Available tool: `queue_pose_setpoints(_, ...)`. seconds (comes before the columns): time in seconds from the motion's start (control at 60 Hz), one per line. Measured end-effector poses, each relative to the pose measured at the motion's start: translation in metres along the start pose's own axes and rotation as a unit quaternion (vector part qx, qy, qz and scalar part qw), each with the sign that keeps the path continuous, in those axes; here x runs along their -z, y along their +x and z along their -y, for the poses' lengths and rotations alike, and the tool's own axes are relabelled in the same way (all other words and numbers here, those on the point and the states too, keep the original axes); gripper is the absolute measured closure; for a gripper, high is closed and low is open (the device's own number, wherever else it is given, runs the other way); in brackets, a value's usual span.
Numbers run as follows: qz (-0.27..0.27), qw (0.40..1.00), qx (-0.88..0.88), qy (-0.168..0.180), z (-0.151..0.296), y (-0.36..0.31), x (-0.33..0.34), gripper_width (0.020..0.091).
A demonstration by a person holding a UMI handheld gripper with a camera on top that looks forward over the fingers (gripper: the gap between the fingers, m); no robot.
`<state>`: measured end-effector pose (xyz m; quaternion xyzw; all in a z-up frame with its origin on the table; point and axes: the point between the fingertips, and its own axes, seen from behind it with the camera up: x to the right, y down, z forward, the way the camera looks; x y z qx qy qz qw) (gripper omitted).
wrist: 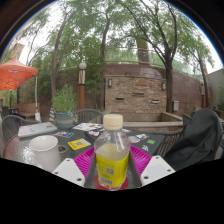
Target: Pour water
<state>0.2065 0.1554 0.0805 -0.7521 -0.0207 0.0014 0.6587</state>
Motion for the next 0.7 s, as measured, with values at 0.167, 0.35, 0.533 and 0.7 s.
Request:
queue_pose_setpoints(0.167,-0.046,0.998,0.004,-0.044,-0.011,0.015,0.027,0.0267)
queue_pose_setpoints(0.35,-0.045,0.997,-0.015,-0.057,-0.003,-0.002,0.102,0.0267)
queue_pose_setpoints(0.533,-0.054,0.996,-0.047,-0.052,0.013,-0.023,0.198,0.0269)
queue_pose_setpoints(0.7,-0.054,0.997,-0.049,-0.031,0.026,-0.031,0.265,0.0269)
